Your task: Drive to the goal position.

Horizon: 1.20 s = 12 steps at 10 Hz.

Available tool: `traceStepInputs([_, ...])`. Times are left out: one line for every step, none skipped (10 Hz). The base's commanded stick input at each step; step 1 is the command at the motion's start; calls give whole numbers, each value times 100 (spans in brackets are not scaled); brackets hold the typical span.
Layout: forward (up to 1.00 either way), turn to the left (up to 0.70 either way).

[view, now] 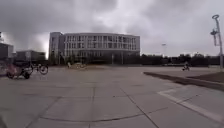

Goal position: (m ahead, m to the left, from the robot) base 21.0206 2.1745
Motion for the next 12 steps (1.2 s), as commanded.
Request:
traceStepInputs([67, 0])
traceStepInputs([67, 0])
traceStepInputs([67, 0])
traceStepInputs([67, 0])
traceStepInputs([67, -1])
traceStepInputs([67, -2])
traceStepInputs([67, -3])
traceStepInputs([67, -3])
traceStepInputs([67, -2])
traceStepInputs([67, -3])
traceStepInputs([67, -3])
traceStepInputs([67, -2])
